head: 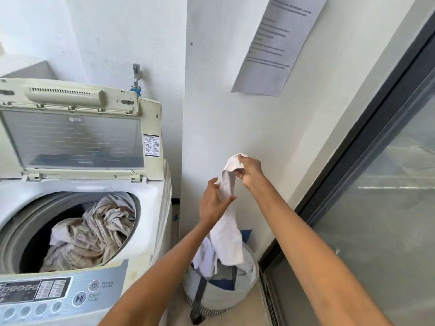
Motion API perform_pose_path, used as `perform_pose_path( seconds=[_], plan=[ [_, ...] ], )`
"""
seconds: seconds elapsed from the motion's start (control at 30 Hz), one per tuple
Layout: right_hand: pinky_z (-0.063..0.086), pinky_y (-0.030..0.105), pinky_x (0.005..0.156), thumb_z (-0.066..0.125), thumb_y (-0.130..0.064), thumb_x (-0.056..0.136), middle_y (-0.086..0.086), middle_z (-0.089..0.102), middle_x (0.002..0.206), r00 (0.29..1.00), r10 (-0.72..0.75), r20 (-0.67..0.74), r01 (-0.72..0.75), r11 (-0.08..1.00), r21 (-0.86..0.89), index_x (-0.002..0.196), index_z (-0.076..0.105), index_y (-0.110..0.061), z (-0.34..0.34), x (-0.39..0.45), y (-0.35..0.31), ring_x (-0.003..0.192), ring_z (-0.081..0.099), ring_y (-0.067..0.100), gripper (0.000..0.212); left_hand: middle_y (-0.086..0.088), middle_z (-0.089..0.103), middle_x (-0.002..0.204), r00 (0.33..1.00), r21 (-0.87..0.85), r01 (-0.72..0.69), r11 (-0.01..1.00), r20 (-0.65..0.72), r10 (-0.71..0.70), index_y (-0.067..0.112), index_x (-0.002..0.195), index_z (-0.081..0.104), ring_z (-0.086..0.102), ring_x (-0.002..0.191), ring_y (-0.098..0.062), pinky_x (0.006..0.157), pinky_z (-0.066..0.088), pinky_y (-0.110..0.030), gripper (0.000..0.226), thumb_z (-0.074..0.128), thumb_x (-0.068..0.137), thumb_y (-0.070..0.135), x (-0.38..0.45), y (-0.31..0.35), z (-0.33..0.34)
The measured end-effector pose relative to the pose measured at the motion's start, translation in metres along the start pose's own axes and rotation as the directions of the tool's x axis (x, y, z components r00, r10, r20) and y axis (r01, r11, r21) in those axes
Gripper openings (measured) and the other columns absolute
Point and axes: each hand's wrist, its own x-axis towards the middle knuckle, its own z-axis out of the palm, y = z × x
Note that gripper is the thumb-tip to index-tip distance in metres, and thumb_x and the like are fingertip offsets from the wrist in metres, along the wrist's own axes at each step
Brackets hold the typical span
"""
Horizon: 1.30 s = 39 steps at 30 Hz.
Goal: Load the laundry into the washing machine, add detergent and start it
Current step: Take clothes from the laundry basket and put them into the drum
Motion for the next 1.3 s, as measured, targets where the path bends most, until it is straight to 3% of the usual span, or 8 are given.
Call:
perform_pose_path(
  seconds=[0.13, 0.33, 0.53, 0.67, 0.8, 1.03, 1.17, 1.3],
  plan=[
    [0.051, 0.030, 0.054, 0.054, 0.000, 0.090, 0.006, 0.057, 0.069, 0.996, -0.075, 0.042, 0.071, 0.993, 0.091, 0.074, 0.053, -0.012, 0.002, -0.003, -0.029, 0.064, 0.055, 0.016, 0.020, -0.009, 0.058, 0.116, 0.962, 0.124, 0.264, 0.957, 0.036, -0.270, 0.010, 0.121, 0.042, 0.058, 0.107, -0.030, 0.088, 0.048, -0.039, 0.041, 0.057, 0.086, 0.026, 0.010, -0.024, -0.010],
    [0.054, 0.021, 0.048, 0.055, 0.001, 0.090, 0.006, 0.061, 0.078, 0.973, -0.156, 0.171, 0.124, 0.975, 0.187, 0.082, 0.058, -0.006, 0.001, -0.003, -0.074, 0.070, 0.061, 0.015, 0.011, -0.009, 0.021, 0.147, 0.980, 0.130, 0.095, 0.987, 0.163, -0.116, 0.012, 0.148, 0.009, 0.038, 0.129, -0.026, 0.102, 0.042, -0.050, 0.106, 0.076, 0.072, 0.045, 0.019, -0.036, -0.003],
    [0.054, 0.023, 0.050, 0.058, -0.003, 0.088, 0.006, 0.060, 0.073, 0.966, -0.232, 0.110, 0.217, 0.967, 0.136, 0.080, 0.059, -0.009, -0.008, 0.003, -0.102, 0.057, 0.063, 0.012, 0.011, -0.010, 0.069, 0.108, 0.960, 0.154, 0.265, 0.952, -0.134, -0.246, 0.015, 0.101, 0.070, 0.063, 0.103, -0.031, 0.084, 0.052, -0.034, 0.025, 0.050, 0.086, 0.013, 0.055, -0.017, -0.026],
    [0.053, 0.035, 0.068, 0.067, -0.016, 0.080, 0.007, 0.061, 0.081, 0.888, -0.449, -0.101, 0.371, 0.827, -0.423, 0.076, 0.062, -0.011, -0.048, 0.029, -0.105, 0.079, 0.061, 0.026, 0.008, -0.014, 0.068, 0.101, 0.962, 0.024, 0.159, 0.987, -0.227, -0.150, 0.013, 0.096, 0.066, 0.064, 0.094, -0.032, 0.078, 0.052, -0.037, 0.027, 0.044, 0.084, 0.004, 0.092, 0.015, -0.084],
    [0.038, 0.026, 0.067, 0.067, -0.020, 0.081, 0.008, 0.061, 0.080, 0.827, -0.554, 0.100, 0.451, 0.546, -0.706, 0.086, 0.064, -0.003, -0.042, 0.026, -0.085, 0.081, 0.060, 0.026, 0.018, -0.016, 0.055, 0.101, 0.985, -0.250, 0.055, 0.967, -0.144, -0.093, 0.016, 0.098, 0.046, 0.059, 0.071, -0.028, 0.058, 0.054, -0.037, 0.018, 0.038, 0.092, 0.002, 0.116, 0.067, -0.125],
    [0.039, 0.024, 0.086, 0.069, -0.022, 0.083, 0.012, 0.058, 0.129, 0.697, -0.352, 0.625, 0.715, 0.279, -0.641, 0.131, 0.050, -0.014, 0.061, -0.018, -0.079, 0.116, 0.054, 0.026, 0.053, -0.005, 0.053, 0.080, 0.977, -0.457, -0.199, 0.867, -0.157, 0.142, 0.016, 0.088, 0.047, 0.056, 0.061, -0.018, 0.048, 0.052, -0.024, 0.020, 0.038, 0.093, -0.001, 0.092, 0.160, -0.165],
    [0.032, 0.027, 0.060, 0.060, -0.020, 0.086, 0.008, 0.057, 0.072, 0.626, -0.476, 0.618, 0.779, 0.348, -0.521, 0.065, 0.056, -0.017, 0.121, -0.058, -0.094, 0.075, 0.051, 0.022, 0.022, -0.005, 0.058, 0.081, 0.884, -0.377, -0.417, 0.827, -0.380, 0.272, 0.022, 0.082, 0.054, 0.059, 0.076, -0.020, 0.060, 0.053, -0.031, 0.022, 0.044, 0.089, 0.003, 0.072, 0.182, -0.223],
    [0.034, 0.026, 0.061, 0.057, -0.018, 0.087, 0.007, 0.059, 0.072, 0.504, -0.616, 0.606, 0.864, 0.372, -0.340, 0.074, 0.063, -0.004, 0.196, -0.110, -0.123, 0.072, 0.053, 0.019, 0.019, 0.002, 0.061, 0.091, 0.660, -0.101, -0.631, 0.769, -0.590, 0.464, 0.018, 0.099, 0.052, 0.061, 0.085, -0.011, 0.080, 0.053, -0.035, 0.014, 0.048, 0.088, 0.010, 0.046, 0.201, -0.303]
  ],
)
